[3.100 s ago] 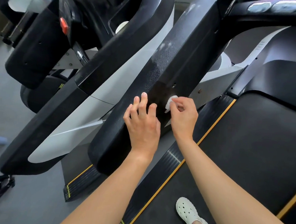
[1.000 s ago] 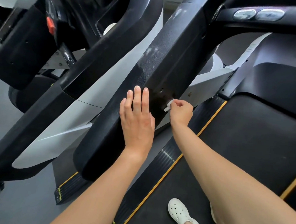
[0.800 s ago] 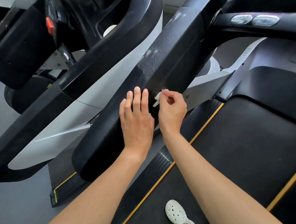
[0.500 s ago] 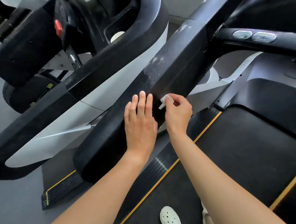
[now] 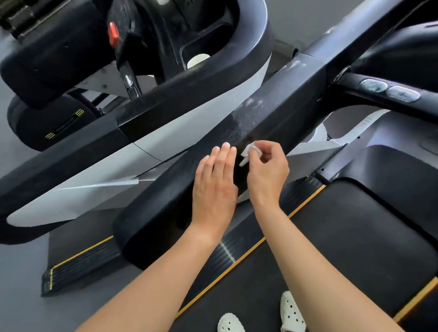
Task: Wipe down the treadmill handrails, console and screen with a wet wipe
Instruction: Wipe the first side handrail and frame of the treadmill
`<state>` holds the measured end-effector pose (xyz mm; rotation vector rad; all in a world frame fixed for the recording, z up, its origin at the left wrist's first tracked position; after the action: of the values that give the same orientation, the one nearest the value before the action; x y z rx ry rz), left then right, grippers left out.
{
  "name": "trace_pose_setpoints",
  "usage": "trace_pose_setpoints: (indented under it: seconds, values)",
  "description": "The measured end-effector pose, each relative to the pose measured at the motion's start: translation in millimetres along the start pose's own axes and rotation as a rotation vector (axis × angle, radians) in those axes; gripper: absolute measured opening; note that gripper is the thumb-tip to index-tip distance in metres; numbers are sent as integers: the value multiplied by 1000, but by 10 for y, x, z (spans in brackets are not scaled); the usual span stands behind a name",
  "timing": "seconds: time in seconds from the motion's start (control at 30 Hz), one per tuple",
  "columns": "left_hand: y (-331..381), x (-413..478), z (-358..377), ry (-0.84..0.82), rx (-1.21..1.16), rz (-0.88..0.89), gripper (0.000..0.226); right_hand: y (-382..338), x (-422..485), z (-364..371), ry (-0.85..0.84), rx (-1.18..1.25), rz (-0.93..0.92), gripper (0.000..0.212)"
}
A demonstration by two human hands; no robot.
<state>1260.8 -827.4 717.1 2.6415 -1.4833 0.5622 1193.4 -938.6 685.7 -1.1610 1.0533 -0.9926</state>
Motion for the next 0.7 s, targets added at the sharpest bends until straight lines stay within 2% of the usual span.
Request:
trace_pose_setpoints:
  seconds: [0.17,0.3,0.37,0.47,0.6,0.7]
  values:
    - [16,-1,-3,1,-27,-24,75,-115,21,62,-45,-20,-110,14]
    - [31,-20,-29,-2,-33,-27,76,192,-11,-72,-6,-30,52,18]
    - [32,-18,-29,-2,-38,-34,76,179,-25,-58,-8,-6,71,18]
    - [31,-4,-32,-5,-62,-44,76,-76,-18,58,-26,36,-45,6]
    - [21,-3,-39,-8,-91,-57,79,-271,-13,139,-58,-18,-185,3]
    - [13,0,-36,5,-83,-53,75,-113,-7,72,-55,-18,-127,6]
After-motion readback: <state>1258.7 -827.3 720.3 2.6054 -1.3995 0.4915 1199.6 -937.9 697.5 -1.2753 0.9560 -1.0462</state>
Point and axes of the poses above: each hand's wrist, its own x-axis towards the middle knuckle, its own z-axis out of the palm, y = z × x, the point moved 7 cm from there along x, towards the middle knuckle, and after that the axes turned 6 degrees about x, right-handed, at the moved point
